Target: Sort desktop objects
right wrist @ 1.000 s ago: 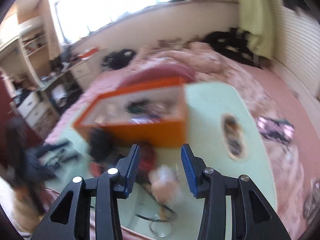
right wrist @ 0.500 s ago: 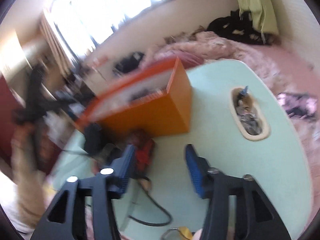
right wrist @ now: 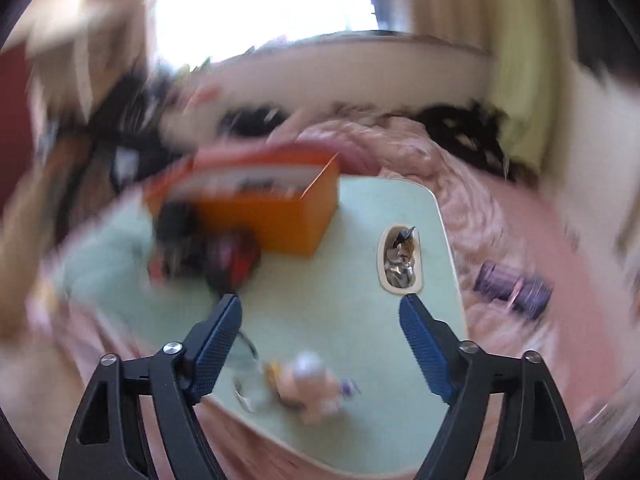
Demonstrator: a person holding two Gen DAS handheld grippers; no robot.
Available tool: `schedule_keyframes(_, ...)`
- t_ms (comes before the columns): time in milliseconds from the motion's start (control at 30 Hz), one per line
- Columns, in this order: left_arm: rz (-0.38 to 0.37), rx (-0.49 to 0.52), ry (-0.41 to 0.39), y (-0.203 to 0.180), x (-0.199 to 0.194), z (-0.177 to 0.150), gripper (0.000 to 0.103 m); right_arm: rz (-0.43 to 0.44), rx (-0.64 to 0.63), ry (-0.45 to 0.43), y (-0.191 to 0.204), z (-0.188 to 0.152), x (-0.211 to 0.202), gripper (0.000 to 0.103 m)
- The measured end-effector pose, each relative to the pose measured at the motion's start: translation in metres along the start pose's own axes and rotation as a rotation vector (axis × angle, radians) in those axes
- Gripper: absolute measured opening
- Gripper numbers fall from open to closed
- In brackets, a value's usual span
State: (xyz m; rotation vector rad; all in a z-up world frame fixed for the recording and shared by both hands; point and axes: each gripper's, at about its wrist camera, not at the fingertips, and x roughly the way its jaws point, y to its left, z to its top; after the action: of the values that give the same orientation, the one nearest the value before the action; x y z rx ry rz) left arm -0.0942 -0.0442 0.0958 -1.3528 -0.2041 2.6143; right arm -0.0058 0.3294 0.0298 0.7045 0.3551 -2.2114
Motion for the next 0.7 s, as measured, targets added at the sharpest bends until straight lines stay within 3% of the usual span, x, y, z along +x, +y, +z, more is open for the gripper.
schedule_keyframes(33, -0.003, 0.003, 0.003, -0.001, 0.001, 0.001, 0.06, 0.012, -0.007, 0.008, -0.004, -0.004, -0.002, 0.062)
schedule_keyframes(100, 0.009, 0.041, 0.012, -0.008, 0.005, 0.002, 0.06, 0.079, 0.023, 0.029, -0.016, -0.011, -0.005, 0.052)
schedule_keyframes(267, 0.097, 0.118, 0.07, -0.029, 0.028, 0.008, 0.06, 0.101, -0.022, 0.089, -0.009, -0.021, 0.012, 0.049)
schedule_keyframes(333, 0.149, 0.122, 0.088, -0.032, 0.039, 0.01, 0.06, 0.09, -0.047, 0.122, 0.006, -0.021, 0.031, 0.043)
schedule_keyframes(400, 0.188, 0.131, 0.101, -0.035, 0.048, 0.01, 0.06, 0.108, -0.036, 0.102, 0.017, -0.016, 0.04, 0.041)
schedule_keyframes(567, 0.36, 0.232, 0.116, -0.051, 0.072, 0.004, 0.06, 0.072, -0.039, 0.031, 0.048, -0.005, 0.056, 0.042)
schedule_keyframes(700, 0.329, 0.244, 0.189, -0.053, 0.089, -0.003, 0.06, 0.058, -0.015, -0.061, 0.062, 0.002, 0.05, 0.06)
